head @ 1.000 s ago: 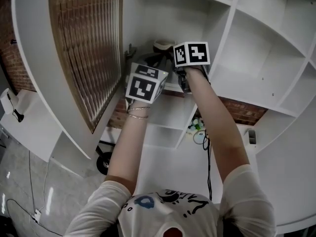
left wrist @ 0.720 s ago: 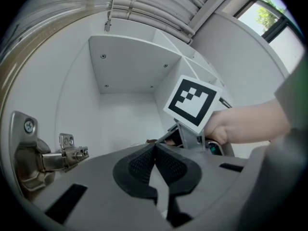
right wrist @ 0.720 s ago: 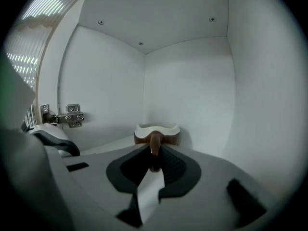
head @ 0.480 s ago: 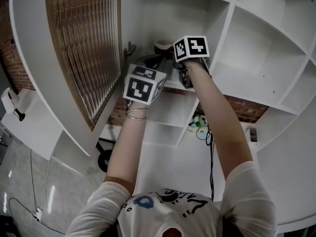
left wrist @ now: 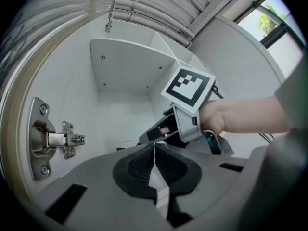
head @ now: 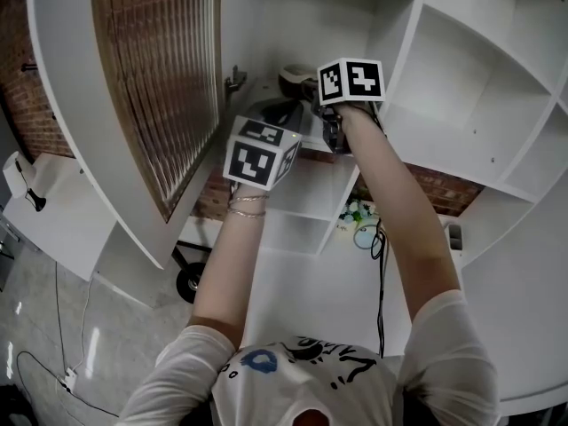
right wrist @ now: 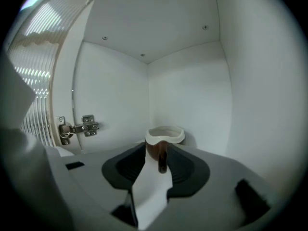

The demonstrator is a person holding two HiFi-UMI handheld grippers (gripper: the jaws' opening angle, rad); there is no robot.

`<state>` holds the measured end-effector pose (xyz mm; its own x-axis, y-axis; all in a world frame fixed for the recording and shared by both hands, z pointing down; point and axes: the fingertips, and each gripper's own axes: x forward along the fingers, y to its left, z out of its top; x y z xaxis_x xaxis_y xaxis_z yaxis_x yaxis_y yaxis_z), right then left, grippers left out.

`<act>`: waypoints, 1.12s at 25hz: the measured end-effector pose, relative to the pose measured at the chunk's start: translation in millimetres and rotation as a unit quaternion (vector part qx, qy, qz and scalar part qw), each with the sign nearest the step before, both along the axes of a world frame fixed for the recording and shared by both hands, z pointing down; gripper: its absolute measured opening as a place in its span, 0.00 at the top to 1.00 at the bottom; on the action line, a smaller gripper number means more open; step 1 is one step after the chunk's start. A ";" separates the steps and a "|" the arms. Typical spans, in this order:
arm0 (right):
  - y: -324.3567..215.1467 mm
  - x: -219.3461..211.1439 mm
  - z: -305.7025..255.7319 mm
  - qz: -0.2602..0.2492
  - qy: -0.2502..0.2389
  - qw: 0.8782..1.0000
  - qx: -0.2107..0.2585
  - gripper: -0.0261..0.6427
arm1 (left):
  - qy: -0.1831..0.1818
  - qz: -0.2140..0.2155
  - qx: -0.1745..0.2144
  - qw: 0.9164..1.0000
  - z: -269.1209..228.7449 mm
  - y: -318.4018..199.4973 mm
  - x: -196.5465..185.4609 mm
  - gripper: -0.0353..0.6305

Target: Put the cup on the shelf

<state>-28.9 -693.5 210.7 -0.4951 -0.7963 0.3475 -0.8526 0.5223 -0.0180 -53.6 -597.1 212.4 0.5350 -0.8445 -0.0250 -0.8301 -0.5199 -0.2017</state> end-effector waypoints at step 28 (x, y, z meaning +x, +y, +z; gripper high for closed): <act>199.6 29.1 131.9 -0.138 -0.075 0.986 0.054 0.81 | -0.025 0.111 -0.057 0.992 126.6 121.6 24.9 0.92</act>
